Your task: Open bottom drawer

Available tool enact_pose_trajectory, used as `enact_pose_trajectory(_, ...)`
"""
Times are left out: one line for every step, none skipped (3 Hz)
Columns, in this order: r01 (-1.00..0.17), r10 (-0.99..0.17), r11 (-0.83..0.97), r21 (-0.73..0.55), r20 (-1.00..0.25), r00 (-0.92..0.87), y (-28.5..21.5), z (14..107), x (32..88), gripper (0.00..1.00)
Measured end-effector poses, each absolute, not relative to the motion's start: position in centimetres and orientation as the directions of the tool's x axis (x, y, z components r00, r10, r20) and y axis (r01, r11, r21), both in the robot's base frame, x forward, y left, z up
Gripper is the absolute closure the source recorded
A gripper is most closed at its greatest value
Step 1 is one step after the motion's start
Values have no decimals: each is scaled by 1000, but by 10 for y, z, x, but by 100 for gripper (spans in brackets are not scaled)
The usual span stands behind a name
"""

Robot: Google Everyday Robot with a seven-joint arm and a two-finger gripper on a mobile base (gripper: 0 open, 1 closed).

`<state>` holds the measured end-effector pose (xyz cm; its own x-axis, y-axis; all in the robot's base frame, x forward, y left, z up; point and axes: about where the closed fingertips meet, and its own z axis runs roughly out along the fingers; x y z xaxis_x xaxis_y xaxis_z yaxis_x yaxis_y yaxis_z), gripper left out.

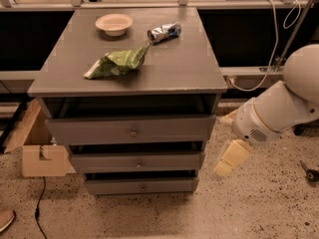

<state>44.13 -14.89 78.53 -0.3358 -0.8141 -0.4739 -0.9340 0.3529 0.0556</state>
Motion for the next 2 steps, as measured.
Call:
enact_pose_trajectory(-934, -814, 353, 56, -474, -336, -149, 785, 441, 0)
enact_pose_trajectory(-937, -814, 348, 36, -484, -321, -151, 783, 439, 0)
